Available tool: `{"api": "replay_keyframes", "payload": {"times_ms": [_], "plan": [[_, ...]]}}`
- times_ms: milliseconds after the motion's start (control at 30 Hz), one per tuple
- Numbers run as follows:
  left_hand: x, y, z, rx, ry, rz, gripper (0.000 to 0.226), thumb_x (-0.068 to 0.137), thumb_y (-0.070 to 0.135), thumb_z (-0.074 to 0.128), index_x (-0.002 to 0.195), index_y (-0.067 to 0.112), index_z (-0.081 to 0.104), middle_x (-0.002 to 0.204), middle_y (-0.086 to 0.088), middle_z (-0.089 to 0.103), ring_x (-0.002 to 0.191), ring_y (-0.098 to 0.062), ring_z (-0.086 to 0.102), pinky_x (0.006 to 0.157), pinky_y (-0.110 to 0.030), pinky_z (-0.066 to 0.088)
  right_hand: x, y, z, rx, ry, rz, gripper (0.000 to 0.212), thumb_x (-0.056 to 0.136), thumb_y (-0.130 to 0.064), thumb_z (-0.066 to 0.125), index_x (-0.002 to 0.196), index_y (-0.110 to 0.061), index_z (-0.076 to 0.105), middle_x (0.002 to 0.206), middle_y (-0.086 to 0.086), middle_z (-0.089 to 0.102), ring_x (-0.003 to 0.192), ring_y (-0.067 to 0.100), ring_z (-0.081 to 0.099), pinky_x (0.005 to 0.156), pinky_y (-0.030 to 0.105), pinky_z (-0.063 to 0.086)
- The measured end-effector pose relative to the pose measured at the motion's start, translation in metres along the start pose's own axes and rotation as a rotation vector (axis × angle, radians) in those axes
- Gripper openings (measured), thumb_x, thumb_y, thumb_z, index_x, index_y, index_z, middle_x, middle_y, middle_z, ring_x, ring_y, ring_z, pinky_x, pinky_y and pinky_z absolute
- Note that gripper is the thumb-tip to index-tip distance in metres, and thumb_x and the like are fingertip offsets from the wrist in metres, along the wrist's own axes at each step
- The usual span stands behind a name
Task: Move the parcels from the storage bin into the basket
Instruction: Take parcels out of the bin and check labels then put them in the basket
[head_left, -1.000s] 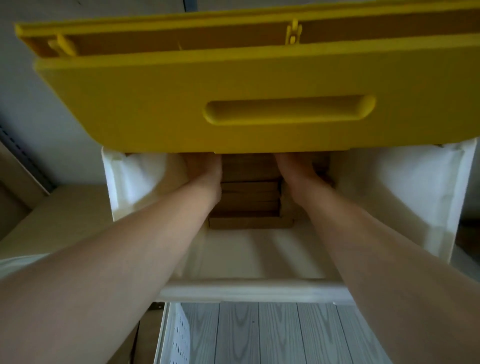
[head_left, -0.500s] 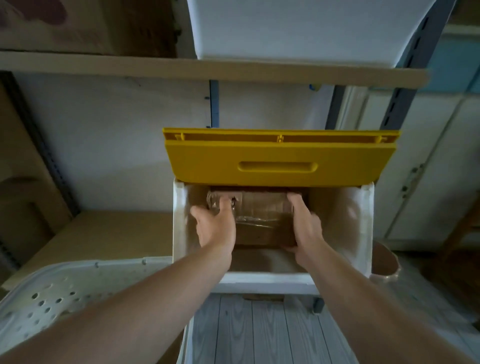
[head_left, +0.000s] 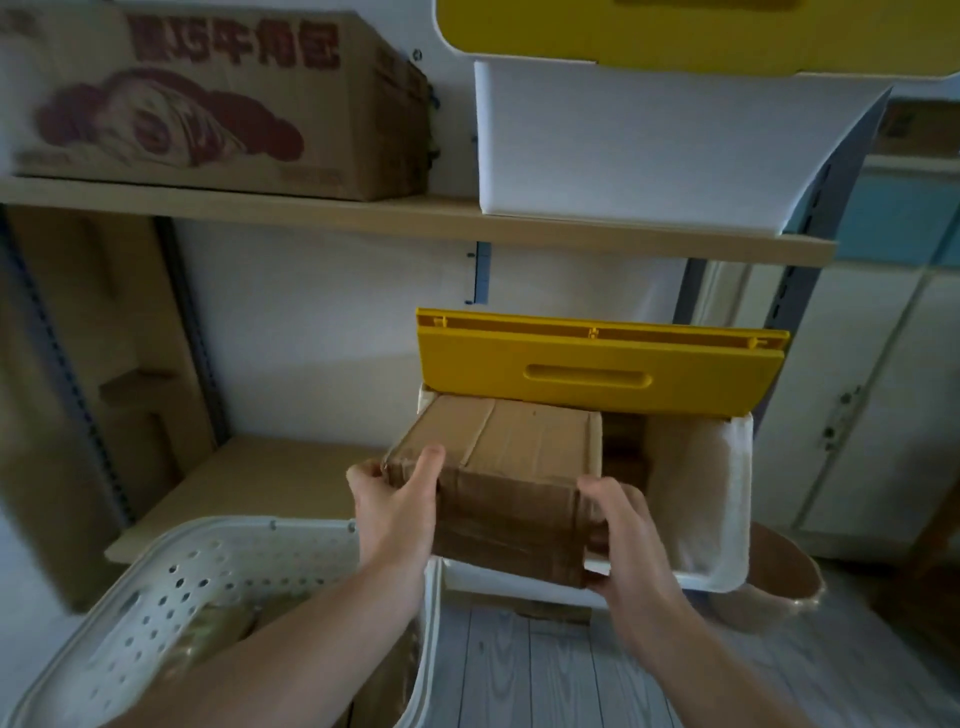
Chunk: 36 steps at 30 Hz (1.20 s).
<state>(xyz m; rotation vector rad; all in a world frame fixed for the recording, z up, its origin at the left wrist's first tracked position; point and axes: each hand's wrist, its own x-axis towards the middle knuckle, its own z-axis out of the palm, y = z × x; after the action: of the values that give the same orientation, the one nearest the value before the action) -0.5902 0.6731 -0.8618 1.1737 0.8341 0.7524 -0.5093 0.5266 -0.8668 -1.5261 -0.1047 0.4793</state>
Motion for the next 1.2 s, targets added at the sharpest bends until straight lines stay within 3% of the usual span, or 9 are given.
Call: {"api": "replay_keyframes", "payload": {"times_ms": [100, 200, 367, 500, 600, 767, 967, 1100, 1200], "plan": [[-0.003, 0.000, -0.022, -0.014, -0.049, 0.013, 0.031, 0.091, 0.036, 0.068, 0.112, 0.030, 0.046, 0.108, -0.003, 0.061, 0.097, -0.020, 0.062, 0.079, -0.038, 0.051, -0.008, 0.011, 0.003, 0.066, -0.012, -0.016, 0.027, 0.086, -0.033, 0.066, 0.108, -0.022, 0.053, 0.115, 0.015, 0.055, 0.106, 0.034, 0.055, 0.093, 0.059, 0.051], [-0.007, -0.006, -0.036, -0.058, -0.098, -0.024, 0.025, 0.090, 0.032, 0.069, 0.111, 0.030, 0.055, 0.106, -0.010, 0.071, 0.095, -0.028, 0.070, 0.074, -0.040, 0.057, -0.016, 0.013, 0.010, 0.127, 0.016, -0.085, 0.050, 0.070, -0.025, 0.074, 0.115, -0.024, 0.054, 0.111, 0.008, 0.056, 0.103, 0.029, 0.053, 0.103, 0.063, 0.044], [-0.015, -0.008, -0.048, -0.105, -0.173, -0.021, 0.023, 0.091, 0.028, 0.067, 0.113, 0.030, 0.059, 0.104, -0.009, 0.074, 0.093, -0.030, 0.073, 0.065, -0.034, 0.055, -0.019, 0.000, 0.013, 0.203, 0.022, -0.189, 0.060, 0.064, -0.020, 0.067, 0.123, -0.020, 0.055, 0.097, 0.001, 0.058, 0.088, 0.018, 0.053, 0.097, 0.050, 0.047], [-0.014, -0.003, -0.063, -0.206, -0.182, -0.004, 0.024, 0.094, 0.037, 0.057, 0.113, 0.022, 0.058, 0.109, -0.015, 0.072, 0.094, -0.033, 0.068, 0.076, -0.041, 0.049, -0.025, -0.003, 0.019, 0.211, -0.041, -0.293, 0.062, 0.052, -0.025, 0.061, 0.114, -0.024, 0.058, 0.103, 0.001, 0.064, 0.097, 0.021, 0.060, 0.088, 0.045, 0.050], [-0.005, 0.006, -0.080, -0.270, -0.164, -0.030, 0.045, 0.094, 0.052, 0.054, 0.125, 0.019, 0.058, 0.116, -0.015, 0.072, 0.108, -0.037, 0.069, 0.102, -0.056, 0.049, -0.026, 0.001, 0.030, 0.205, -0.169, -0.291, 0.070, 0.045, -0.035, 0.069, 0.114, -0.032, 0.061, 0.111, 0.003, 0.068, 0.105, 0.026, 0.063, 0.087, 0.052, 0.052], [0.002, 0.024, -0.106, -0.298, -0.133, 0.041, 0.054, 0.077, 0.062, 0.059, 0.119, 0.030, 0.057, 0.109, -0.006, 0.074, 0.109, -0.037, 0.067, 0.104, -0.061, 0.045, -0.014, -0.006, 0.060, 0.177, -0.355, -0.298, 0.054, 0.067, -0.031, 0.059, 0.120, -0.037, 0.057, 0.103, -0.006, 0.071, 0.105, 0.026, 0.064, 0.079, 0.044, 0.053], [0.014, 0.038, -0.140, -0.377, 0.036, 0.046, 0.026, 0.097, 0.048, 0.054, 0.120, 0.037, 0.049, 0.122, -0.002, 0.059, 0.108, -0.032, 0.064, 0.081, -0.055, 0.057, 0.006, -0.021, 0.118, 0.167, -0.519, -0.298, 0.051, 0.071, -0.029, 0.056, 0.122, -0.036, 0.058, 0.114, 0.002, 0.068, 0.106, 0.028, 0.066, 0.073, 0.037, 0.057], [0.032, 0.044, -0.165, -0.403, 0.083, 0.092, 0.019, 0.100, 0.043, 0.053, 0.119, 0.042, 0.053, 0.119, 0.003, 0.061, 0.108, -0.027, 0.064, 0.072, -0.045, 0.055, 0.019, -0.022, 0.162, 0.155, -0.600, -0.331, 0.049, 0.072, -0.026, 0.054, 0.121, -0.033, 0.058, 0.107, -0.007, 0.070, 0.109, 0.026, 0.064, 0.085, 0.049, 0.058], [0.047, 0.043, -0.185, -0.359, 0.093, 0.120, 0.028, 0.092, 0.044, 0.059, 0.120, 0.045, 0.056, 0.129, 0.004, 0.061, 0.116, -0.025, 0.062, 0.086, -0.054, 0.054, 0.027, -0.012, 0.179, 0.161, -0.628, -0.308, 0.051, 0.072, -0.025, 0.055, 0.123, -0.034, 0.058, 0.111, -0.006, 0.070, 0.113, 0.028, 0.063, 0.093, 0.055, 0.055]]}}
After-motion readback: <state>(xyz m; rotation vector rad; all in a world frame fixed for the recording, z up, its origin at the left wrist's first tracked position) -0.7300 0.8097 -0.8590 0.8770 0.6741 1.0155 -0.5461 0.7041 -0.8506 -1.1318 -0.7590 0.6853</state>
